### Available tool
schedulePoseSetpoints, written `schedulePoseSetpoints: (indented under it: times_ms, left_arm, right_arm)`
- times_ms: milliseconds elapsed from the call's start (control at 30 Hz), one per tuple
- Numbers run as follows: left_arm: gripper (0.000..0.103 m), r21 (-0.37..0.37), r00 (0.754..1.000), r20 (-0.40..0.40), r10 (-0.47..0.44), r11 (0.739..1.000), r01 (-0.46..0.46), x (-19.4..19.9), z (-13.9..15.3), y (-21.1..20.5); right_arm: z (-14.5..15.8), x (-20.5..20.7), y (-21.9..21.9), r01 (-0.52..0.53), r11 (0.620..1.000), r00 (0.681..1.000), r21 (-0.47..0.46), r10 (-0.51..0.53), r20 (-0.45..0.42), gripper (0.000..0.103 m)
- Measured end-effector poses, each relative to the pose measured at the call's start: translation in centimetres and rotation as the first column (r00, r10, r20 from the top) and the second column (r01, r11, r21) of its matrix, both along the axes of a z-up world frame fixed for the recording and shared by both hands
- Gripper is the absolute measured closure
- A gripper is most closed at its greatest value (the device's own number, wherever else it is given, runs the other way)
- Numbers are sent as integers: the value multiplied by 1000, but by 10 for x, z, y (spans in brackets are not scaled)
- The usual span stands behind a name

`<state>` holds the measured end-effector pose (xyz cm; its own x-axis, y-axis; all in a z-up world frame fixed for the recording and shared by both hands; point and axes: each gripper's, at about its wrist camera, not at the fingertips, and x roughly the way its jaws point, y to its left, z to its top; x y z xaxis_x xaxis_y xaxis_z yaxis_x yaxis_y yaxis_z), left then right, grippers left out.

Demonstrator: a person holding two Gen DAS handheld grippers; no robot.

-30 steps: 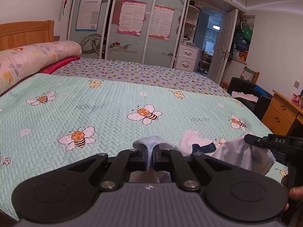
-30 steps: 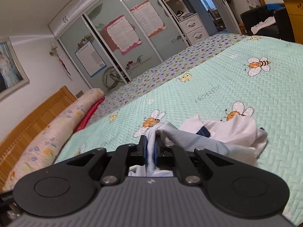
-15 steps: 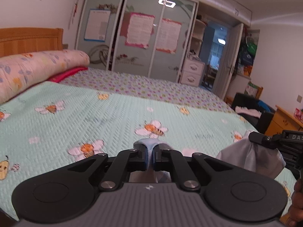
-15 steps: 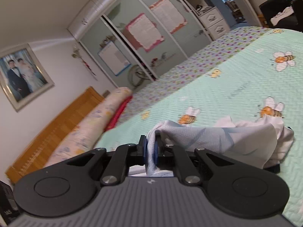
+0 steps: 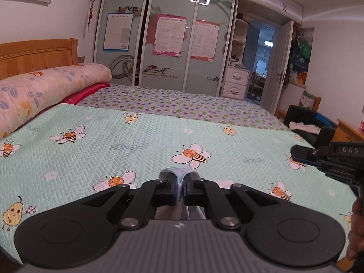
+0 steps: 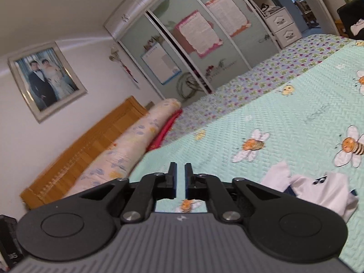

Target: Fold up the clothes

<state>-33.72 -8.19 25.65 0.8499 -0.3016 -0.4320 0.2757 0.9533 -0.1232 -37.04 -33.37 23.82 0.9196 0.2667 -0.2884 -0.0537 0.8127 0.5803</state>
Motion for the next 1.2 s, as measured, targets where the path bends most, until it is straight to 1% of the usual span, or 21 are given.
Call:
schedulePoseSetpoints:
  times_ms: [67, 100, 167, 233, 300, 333, 400, 500, 600, 667, 700, 733, 767, 800, 833, 867, 933, 1000, 1067, 1133, 1200]
  left_arm:
    - [99, 3, 1000, -6, 2, 1000, -2, 7, -4, -1]
    - [99, 6, 1000, -7, 4, 1000, -4, 10, -5, -2]
    - [99, 12, 1000, -9, 10, 1000, -10, 13, -8, -3]
    - [99, 17, 1000, -15, 16, 1000, -16, 16, -12, -2]
    - [99, 21, 999, -26, 22, 1000, -21, 18, -17, 0]
    - [99, 23, 999, -33, 24, 999, -23, 19, -19, 1]
    - [99, 21, 998, -51, 29, 999, -28, 21, -24, 2]
    - [99, 25, 997, -70, 28, 999, -26, 22, -30, 3]
    - [99, 32, 997, -79, 26, 999, -24, 21, -33, 5]
    - [99, 33, 996, -81, 30, 999, -27, 20, -35, 7]
    - [99, 29, 996, -81, 35, 999, -32, 20, -35, 10]
    - [99, 25, 996, -81, 40, 999, -38, 19, -35, 13]
    - [99, 21, 995, -81, 49, 999, -48, 19, -36, 18]
    - [99, 17, 995, -82, 59, 998, -58, 18, -36, 23]
    - [99, 13, 994, -83, 68, 998, -68, 18, -37, 28]
    - [99, 4, 993, -88, 80, 997, -80, 19, -37, 35]
    - [99, -17, 990, -99, 99, 995, -101, 24, -35, 48]
    - [99, -36, 989, -100, 111, 993, -115, 30, -31, 57]
    - [99, -50, 990, -88, 107, 992, -112, 35, -23, 58]
    - [99, -66, 995, -61, 84, 994, -88, 39, -11, 57]
    - [99, -77, 998, -32, 56, 995, -58, 46, 3, 53]
  right_arm:
    - [-6, 4, 0, 37, 995, 999, -97, -39, -15, 102]
    - [-13, 5, -1, 49, 989, 998, -140, -54, -28, 98]
    - [-31, 5, -7, 25, 987, 995, -156, -39, -91, 96]
    - [-55, 1, -13, 6, 991, 985, -136, -29, -169, 84]
    - [-81, -8, -19, 1, 994, 969, -106, -27, -244, 57]
    - [-95, -12, -21, 12, 996, 957, -90, -38, -288, 54]
    - [-125, -18, -25, 46, 997, 922, -61, -66, -382, 53]
    - [-165, -16, -29, 103, 994, 847, 22, -76, -526, 52]
    - [-187, -13, -16, 102, 994, 808, 38, -61, -586, 52]
    - [-194, -9, -1, 66, 997, 806, 46, -26, -591, 52]
    - [-195, -7, 7, 49, 998, 812, 45, -13, -583, 52]
    - [-193, -5, 16, 19, 999, 826, 29, 1, -563, 53]
    - [-191, -2, 25, -11, 1000, 840, 11, 15, -542, 63]
    - [-186, 0, 31, -27, 1000, 853, -2, 22, -521, 94]
    - [-181, 2, 36, -41, 999, 866, -14, 29, -499, 102]
    - [-174, 5, 39, -44, 999, 875, -17, 31, -482, 102]
    - [-153, 9, 41, -44, 997, 910, -55, 17, -415, 102]
    - [-120, 13, 40, -36, 996, 945, -78, 8, -328, 102]
    - [-84, 16, 36, -18, 996, 972, -88, -3, -235, 102]
    - [-46, 17, 27, 10, 997, 990, -78, -20, -136, 102]
    - [-7, 15, 16, 39, 997, 999, -62, -41, -34, 102]
